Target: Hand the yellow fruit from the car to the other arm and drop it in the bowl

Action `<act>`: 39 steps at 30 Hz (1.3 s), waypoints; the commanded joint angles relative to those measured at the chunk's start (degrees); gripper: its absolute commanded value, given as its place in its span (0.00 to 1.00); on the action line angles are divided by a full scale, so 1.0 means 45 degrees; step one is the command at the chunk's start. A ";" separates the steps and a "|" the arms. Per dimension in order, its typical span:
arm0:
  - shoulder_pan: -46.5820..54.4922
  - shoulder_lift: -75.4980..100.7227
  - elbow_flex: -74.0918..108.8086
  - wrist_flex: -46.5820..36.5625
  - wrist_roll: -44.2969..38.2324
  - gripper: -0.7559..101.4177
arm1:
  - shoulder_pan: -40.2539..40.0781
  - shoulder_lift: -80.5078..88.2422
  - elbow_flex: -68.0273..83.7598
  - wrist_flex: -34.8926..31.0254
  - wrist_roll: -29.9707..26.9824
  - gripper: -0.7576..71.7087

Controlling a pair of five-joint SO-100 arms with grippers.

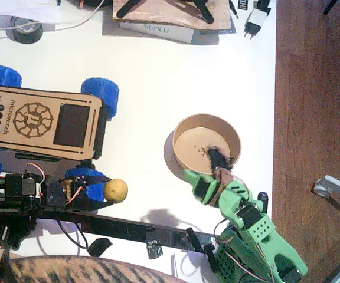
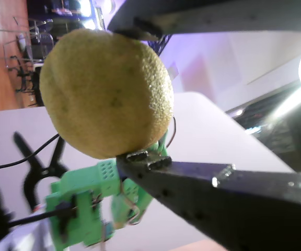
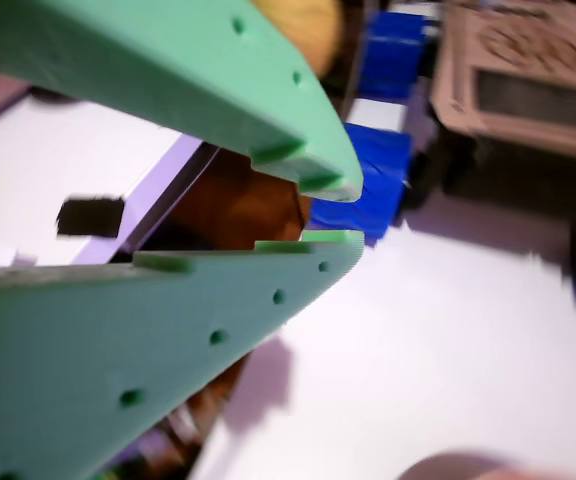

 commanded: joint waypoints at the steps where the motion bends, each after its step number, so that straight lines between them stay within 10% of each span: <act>1: 0.0098 0.0078 -0.0117 -0.1016 -0.0234 0.01 | -0.0703 0.0176 -0.0137 -0.1074 -0.1191 0.01; 11: 0.0117 0.1133 -0.0137 -0.1172 -0.0254 0.01 | -0.3437 0.0977 0.0430 -0.1836 -0.3926 0.01; 27: 0.0117 0.1152 -0.0078 -0.0937 -0.0254 0.01 | -0.6211 -0.0664 0.0020 -0.3008 -0.4551 0.01; 31: 0.0117 0.1133 -0.0059 -0.0957 -0.0254 0.01 | -0.5938 -0.0918 -0.0098 -0.2871 -0.4160 0.24; 39: 0.0117 0.1152 0.0020 -0.0957 -0.0254 0.01 | -0.5527 -0.1562 -0.0410 -0.3203 -0.2676 0.39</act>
